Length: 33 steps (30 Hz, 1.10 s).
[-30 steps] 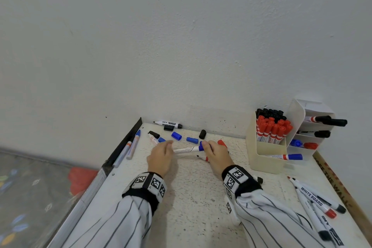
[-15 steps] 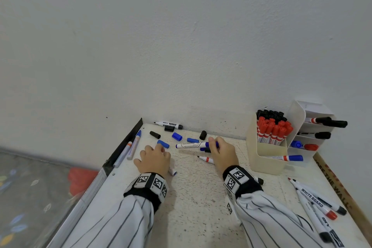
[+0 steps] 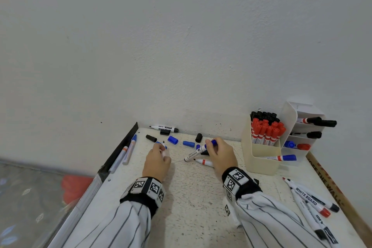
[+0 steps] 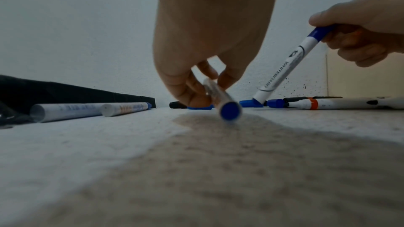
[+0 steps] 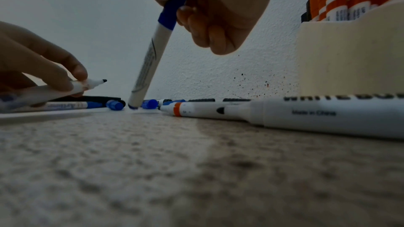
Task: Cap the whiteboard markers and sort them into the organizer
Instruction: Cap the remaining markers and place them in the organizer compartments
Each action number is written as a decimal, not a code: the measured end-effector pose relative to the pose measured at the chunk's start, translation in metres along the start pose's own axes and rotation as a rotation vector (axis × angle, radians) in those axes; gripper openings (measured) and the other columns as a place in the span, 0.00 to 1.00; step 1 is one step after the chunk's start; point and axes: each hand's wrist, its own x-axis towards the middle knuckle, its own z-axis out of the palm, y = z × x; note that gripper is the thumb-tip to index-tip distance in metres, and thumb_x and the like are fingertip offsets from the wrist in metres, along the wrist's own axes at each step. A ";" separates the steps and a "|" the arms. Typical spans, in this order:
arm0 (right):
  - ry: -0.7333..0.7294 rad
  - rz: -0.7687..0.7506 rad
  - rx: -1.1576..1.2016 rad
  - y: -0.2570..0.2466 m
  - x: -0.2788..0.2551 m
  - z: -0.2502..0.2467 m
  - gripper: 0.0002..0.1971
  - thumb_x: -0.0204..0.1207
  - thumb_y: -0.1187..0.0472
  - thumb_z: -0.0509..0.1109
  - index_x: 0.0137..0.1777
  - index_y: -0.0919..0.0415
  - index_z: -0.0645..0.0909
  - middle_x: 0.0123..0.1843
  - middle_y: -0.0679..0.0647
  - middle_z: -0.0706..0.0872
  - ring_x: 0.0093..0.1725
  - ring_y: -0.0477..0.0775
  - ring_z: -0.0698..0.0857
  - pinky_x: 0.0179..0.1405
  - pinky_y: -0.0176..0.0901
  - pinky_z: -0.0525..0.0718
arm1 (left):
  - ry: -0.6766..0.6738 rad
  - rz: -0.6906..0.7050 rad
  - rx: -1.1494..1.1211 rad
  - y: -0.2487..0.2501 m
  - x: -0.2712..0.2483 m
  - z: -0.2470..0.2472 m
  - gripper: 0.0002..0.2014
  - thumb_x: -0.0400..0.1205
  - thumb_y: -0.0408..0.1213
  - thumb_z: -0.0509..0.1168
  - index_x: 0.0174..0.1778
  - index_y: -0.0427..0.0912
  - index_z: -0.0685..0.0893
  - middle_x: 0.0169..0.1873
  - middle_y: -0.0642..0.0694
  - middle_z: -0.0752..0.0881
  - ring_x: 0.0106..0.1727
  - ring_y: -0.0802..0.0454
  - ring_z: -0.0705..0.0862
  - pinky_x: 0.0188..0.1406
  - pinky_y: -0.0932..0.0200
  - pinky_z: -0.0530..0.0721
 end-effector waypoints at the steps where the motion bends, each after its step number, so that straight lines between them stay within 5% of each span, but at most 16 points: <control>1: 0.028 -0.002 0.030 0.000 0.001 -0.004 0.13 0.80 0.51 0.61 0.41 0.61 0.76 0.28 0.49 0.75 0.27 0.47 0.71 0.28 0.39 0.69 | 0.001 0.016 -0.045 0.002 -0.001 0.000 0.13 0.80 0.30 0.60 0.60 0.41 0.72 0.52 0.42 0.80 0.47 0.50 0.78 0.44 0.61 0.73; 10: 0.409 -0.131 0.113 -0.009 0.012 -0.092 0.05 0.81 0.60 0.61 0.44 0.59 0.72 0.35 0.51 0.76 0.32 0.42 0.73 0.33 0.28 0.69 | -0.059 0.033 -0.202 0.009 -0.007 0.000 0.15 0.83 0.31 0.59 0.66 0.41 0.71 0.50 0.47 0.78 0.41 0.55 0.78 0.35 0.66 0.76; 14: 0.546 -0.139 0.035 0.004 0.003 -0.133 0.05 0.81 0.66 0.61 0.43 0.64 0.73 0.35 0.50 0.73 0.33 0.39 0.71 0.34 0.21 0.71 | -0.041 0.022 -0.222 0.009 -0.009 -0.001 0.16 0.81 0.30 0.63 0.65 0.41 0.72 0.56 0.41 0.81 0.48 0.50 0.79 0.47 0.57 0.80; 16: 0.580 -0.138 -0.044 0.015 -0.003 -0.145 0.05 0.80 0.68 0.62 0.43 0.68 0.75 0.37 0.54 0.73 0.33 0.45 0.70 0.38 0.17 0.70 | -0.047 0.021 -0.229 0.009 -0.009 -0.001 0.17 0.80 0.29 0.64 0.64 0.42 0.72 0.57 0.39 0.80 0.49 0.48 0.80 0.51 0.51 0.83; 19: 0.549 -0.044 -0.129 0.031 -0.010 -0.153 0.06 0.80 0.67 0.62 0.47 0.71 0.77 0.44 0.60 0.75 0.40 0.51 0.72 0.37 0.24 0.67 | -0.058 0.024 -0.235 0.010 -0.011 -0.002 0.17 0.80 0.29 0.64 0.64 0.41 0.72 0.58 0.40 0.79 0.49 0.48 0.80 0.51 0.48 0.85; 22: 0.457 0.053 -0.150 0.042 -0.015 -0.152 0.10 0.79 0.65 0.63 0.56 0.71 0.77 0.54 0.63 0.77 0.48 0.49 0.73 0.47 0.32 0.68 | -0.064 0.025 -0.227 0.011 -0.012 -0.003 0.17 0.80 0.29 0.64 0.65 0.41 0.72 0.60 0.40 0.79 0.49 0.49 0.79 0.50 0.52 0.83; 28: 0.461 0.152 -0.358 0.053 -0.021 -0.153 0.07 0.78 0.59 0.65 0.54 0.59 0.77 0.49 0.55 0.82 0.45 0.54 0.79 0.39 0.42 0.74 | -0.046 0.014 -0.228 0.014 -0.013 -0.004 0.18 0.80 0.29 0.63 0.66 0.40 0.72 0.61 0.39 0.79 0.50 0.50 0.77 0.55 0.50 0.80; 33: 0.338 0.354 -0.503 0.053 -0.015 -0.158 0.11 0.80 0.59 0.61 0.59 0.59 0.77 0.56 0.60 0.79 0.52 0.62 0.79 0.45 0.48 0.77 | -0.046 0.008 -0.237 0.012 -0.011 -0.003 0.17 0.80 0.30 0.63 0.65 0.41 0.72 0.58 0.40 0.79 0.50 0.50 0.78 0.55 0.49 0.82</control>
